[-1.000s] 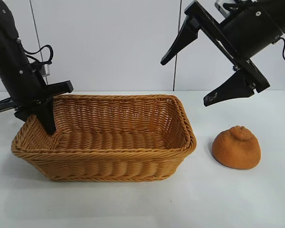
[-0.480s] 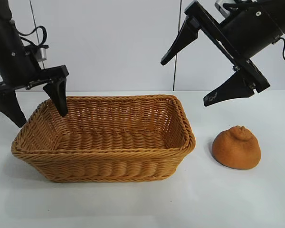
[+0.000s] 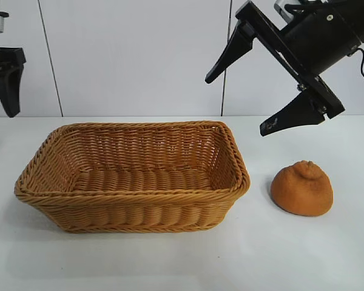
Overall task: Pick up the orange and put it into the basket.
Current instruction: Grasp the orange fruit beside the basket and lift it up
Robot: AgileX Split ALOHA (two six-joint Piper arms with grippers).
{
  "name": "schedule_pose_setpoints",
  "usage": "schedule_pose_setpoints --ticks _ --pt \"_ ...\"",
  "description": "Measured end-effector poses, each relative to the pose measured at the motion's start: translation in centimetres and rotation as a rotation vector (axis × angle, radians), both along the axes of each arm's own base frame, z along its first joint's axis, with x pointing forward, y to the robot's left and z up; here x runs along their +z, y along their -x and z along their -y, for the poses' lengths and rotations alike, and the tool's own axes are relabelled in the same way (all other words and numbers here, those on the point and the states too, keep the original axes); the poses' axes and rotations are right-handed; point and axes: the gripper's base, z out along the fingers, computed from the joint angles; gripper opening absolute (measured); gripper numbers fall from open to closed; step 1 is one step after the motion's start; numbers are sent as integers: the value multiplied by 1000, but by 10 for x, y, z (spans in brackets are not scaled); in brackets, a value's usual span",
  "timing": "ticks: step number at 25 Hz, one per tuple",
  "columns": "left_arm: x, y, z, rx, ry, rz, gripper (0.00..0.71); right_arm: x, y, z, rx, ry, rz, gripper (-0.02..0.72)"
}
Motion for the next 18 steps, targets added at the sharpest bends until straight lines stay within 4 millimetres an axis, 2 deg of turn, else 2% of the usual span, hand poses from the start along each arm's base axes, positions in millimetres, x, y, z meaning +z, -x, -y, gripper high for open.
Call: schedule_pose_setpoints --ticks 4,7,13,18 --pt "18 15 -1 0 -4 30 651 0 0 0 4 1 -3 694" --pt "32 38 -1 -1 -3 41 651 0 0 0 5 2 -3 694" --pt "54 106 -1 -1 -2 59 651 0 1 0 6 2 -4 694" --pt "58 170 -2 -1 -4 75 651 0 1 0 11 0 -10 694"
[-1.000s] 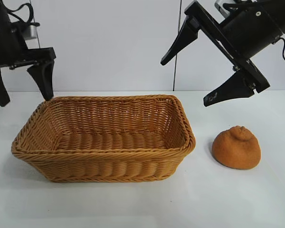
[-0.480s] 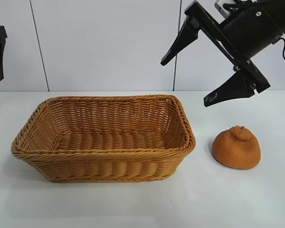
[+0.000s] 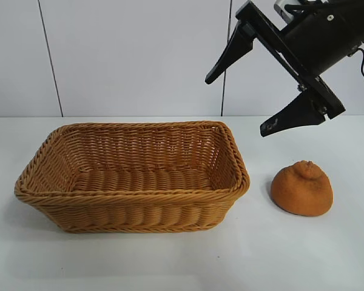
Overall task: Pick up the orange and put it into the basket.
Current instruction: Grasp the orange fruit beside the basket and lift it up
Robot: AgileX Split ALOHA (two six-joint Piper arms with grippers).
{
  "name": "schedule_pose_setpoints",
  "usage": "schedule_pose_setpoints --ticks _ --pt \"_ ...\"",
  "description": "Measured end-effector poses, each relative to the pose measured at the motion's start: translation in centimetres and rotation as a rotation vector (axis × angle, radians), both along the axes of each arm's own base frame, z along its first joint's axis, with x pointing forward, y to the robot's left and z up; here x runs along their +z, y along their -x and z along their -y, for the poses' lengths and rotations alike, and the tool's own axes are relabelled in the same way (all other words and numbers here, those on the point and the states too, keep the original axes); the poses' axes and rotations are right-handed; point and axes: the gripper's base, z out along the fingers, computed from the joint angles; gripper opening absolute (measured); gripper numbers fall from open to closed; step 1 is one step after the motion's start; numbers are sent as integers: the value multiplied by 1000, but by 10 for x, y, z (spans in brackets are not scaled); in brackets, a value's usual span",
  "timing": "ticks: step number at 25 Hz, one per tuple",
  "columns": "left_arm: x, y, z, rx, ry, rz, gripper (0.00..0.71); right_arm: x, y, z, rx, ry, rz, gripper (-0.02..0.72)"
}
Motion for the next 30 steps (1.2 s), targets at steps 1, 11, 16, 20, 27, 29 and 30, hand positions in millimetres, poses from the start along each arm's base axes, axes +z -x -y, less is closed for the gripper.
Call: schedule_pose_setpoints --ticks 1,11,16,20,27,29,30 --pt "-1 14 0 0 -2 5 651 0 0 0 4 -1 -4 694" --pt "-31 116 -1 10 0 207 651 0 2 0 13 -4 -14 694" --pt "-40 154 -2 11 2 328 651 0 2 0 13 -4 -14 694" --pt "-30 176 -2 11 4 483 651 0 2 0 18 4 -12 694" --pt "-21 217 -2 11 8 751 651 -7 5 8 70 124 -17 694" --pt "-20 227 -2 11 9 818 651 -9 5 11 63 169 -28 694" --pt "-20 232 -2 11 9 849 651 -10 5 13 58 188 -33 694"
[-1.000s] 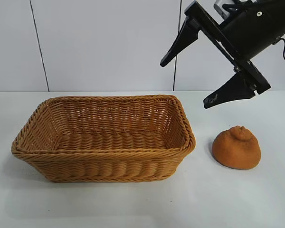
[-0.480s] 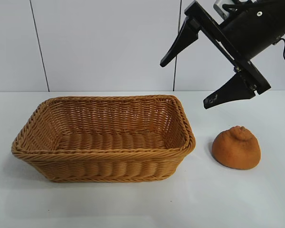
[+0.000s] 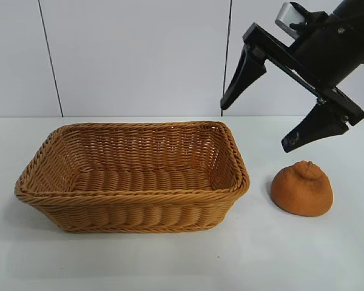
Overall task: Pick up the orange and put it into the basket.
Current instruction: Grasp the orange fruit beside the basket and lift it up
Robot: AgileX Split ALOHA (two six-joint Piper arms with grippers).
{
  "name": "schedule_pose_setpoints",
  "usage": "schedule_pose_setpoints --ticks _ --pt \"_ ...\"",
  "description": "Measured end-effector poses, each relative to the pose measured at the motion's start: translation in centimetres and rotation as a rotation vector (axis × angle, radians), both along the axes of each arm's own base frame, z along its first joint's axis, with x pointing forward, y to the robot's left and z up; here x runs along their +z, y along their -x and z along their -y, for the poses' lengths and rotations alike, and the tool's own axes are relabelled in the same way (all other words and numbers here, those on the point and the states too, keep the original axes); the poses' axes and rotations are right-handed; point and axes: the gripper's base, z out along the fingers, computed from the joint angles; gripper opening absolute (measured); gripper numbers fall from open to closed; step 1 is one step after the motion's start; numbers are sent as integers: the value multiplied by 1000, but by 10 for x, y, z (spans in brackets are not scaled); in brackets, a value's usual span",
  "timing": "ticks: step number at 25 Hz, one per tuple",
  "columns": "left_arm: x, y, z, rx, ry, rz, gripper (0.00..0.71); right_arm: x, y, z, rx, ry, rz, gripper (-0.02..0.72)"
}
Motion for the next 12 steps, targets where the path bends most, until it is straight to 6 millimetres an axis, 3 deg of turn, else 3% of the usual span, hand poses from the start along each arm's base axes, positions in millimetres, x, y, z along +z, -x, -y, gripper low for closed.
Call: schedule_pose_setpoints --ticks 6,9,12 --pt "0 9 0 -1 1 53 651 16 -11 9 -12 99 36 694" --pt "0 9 0 -1 1 53 651 28 -26 28 -74 142 57 694" --pt "0 9 0 -1 1 53 651 26 -38 49 -100 177 11 694"
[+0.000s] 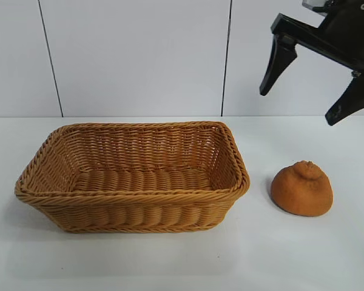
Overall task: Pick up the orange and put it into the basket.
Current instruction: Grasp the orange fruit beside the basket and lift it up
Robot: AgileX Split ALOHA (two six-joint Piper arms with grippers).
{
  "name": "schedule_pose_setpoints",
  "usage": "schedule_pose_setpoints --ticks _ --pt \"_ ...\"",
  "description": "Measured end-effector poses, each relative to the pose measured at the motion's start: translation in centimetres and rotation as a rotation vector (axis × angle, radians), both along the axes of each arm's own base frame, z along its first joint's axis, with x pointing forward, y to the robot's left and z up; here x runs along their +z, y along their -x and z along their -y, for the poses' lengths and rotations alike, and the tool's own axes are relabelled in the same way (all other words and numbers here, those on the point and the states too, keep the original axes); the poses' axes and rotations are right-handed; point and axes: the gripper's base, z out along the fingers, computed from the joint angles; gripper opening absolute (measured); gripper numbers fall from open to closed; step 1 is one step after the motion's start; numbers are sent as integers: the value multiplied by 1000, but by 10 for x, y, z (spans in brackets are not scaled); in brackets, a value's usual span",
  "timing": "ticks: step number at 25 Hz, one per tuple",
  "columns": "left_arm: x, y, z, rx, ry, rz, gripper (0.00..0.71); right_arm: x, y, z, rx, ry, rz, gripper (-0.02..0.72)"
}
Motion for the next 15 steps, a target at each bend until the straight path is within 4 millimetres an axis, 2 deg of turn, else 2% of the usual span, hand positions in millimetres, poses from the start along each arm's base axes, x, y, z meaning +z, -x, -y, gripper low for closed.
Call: schedule_pose_setpoints --ticks 3,8,15 --pt "0 0 0 0 0 0 651 -8 -8 9 30 21 -55 694" --pt "0 0 0 0 0 0 651 -24 -22 10 80 43 -107 694" --pt "0 0 0 0 0 0 651 -74 -35 13 97 101 -219 694"
